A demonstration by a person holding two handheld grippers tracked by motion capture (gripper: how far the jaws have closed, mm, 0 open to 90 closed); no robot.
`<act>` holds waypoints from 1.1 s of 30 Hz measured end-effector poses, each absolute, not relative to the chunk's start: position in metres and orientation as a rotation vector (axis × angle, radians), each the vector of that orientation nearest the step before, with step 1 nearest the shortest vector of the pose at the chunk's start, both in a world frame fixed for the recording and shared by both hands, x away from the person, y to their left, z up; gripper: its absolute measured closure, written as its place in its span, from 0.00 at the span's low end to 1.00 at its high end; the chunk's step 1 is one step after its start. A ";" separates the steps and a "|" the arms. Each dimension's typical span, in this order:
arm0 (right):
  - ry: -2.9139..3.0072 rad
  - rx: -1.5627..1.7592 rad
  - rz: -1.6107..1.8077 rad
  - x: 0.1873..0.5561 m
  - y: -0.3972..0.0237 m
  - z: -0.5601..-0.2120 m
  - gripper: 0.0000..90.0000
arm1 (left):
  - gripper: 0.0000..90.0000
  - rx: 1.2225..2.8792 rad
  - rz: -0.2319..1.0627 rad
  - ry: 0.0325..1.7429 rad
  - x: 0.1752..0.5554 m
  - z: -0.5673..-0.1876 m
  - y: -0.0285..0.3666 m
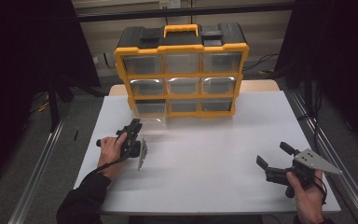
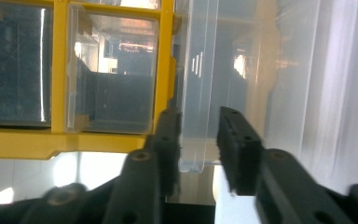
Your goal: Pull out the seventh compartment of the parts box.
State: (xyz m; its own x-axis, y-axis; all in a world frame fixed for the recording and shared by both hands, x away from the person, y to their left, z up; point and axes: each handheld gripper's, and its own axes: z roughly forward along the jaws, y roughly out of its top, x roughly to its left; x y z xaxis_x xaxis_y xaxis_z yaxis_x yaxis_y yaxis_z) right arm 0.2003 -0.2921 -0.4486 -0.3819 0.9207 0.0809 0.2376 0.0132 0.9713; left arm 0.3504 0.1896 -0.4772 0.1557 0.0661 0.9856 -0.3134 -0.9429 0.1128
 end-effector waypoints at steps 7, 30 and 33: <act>1.674 1.195 1.403 0.201 -0.292 -0.449 0.00 | 0.51 2.122 1.783 -0.092 0.351 -0.474 0.189; 1.679 1.193 1.407 0.201 -0.291 -0.449 0.00 | 0.08 2.002 1.313 0.638 0.350 -0.452 0.197; 1.678 1.194 1.406 0.201 -0.291 -0.449 0.00 | 0.06 1.971 1.202 0.739 0.350 -0.448 0.199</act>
